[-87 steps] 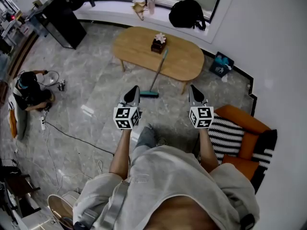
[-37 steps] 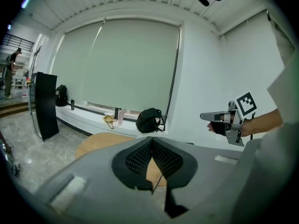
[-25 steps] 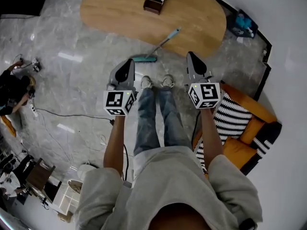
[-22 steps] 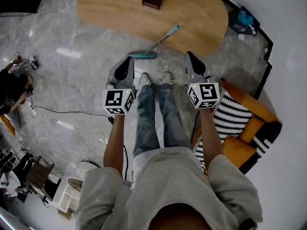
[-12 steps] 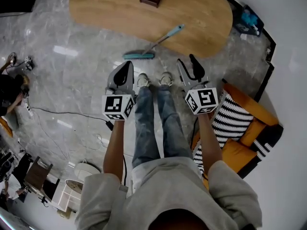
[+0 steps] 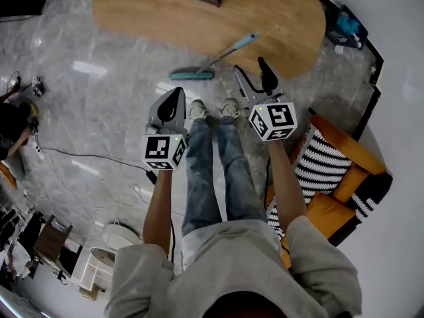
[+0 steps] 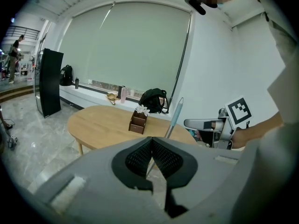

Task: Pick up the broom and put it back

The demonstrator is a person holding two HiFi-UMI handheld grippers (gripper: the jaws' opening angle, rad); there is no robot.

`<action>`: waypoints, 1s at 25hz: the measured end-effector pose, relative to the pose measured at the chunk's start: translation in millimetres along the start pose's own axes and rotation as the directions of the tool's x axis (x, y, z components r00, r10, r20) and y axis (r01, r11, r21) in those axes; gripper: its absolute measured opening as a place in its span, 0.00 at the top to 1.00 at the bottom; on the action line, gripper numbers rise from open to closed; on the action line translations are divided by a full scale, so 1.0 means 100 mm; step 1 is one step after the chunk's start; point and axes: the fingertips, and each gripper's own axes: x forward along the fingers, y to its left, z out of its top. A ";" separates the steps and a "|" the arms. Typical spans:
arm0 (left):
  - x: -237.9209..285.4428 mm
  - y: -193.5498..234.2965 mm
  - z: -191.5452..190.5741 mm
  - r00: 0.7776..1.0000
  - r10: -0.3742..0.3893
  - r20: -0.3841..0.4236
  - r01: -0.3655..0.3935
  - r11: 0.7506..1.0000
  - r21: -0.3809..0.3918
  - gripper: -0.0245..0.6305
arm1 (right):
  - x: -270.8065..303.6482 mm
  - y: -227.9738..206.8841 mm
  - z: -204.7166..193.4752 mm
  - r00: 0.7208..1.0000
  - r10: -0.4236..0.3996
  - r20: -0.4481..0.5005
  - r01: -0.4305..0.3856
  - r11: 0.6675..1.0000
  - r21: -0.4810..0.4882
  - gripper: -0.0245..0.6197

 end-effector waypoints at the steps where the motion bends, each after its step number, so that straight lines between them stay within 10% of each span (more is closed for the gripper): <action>1: 0.00 0.00 0.00 1.000 0.001 0.001 -0.001 1.000 -0.002 0.96 | 0.06 -0.01 0.01 1.000 -0.003 0.001 0.003 1.000 0.002 0.54; 25: 0.06 0.03 0.03 1.000 0.010 -0.001 -0.010 1.000 -0.015 0.96 | 0.58 -0.10 0.19 1.000 0.001 -0.014 -0.001 1.000 0.000 0.81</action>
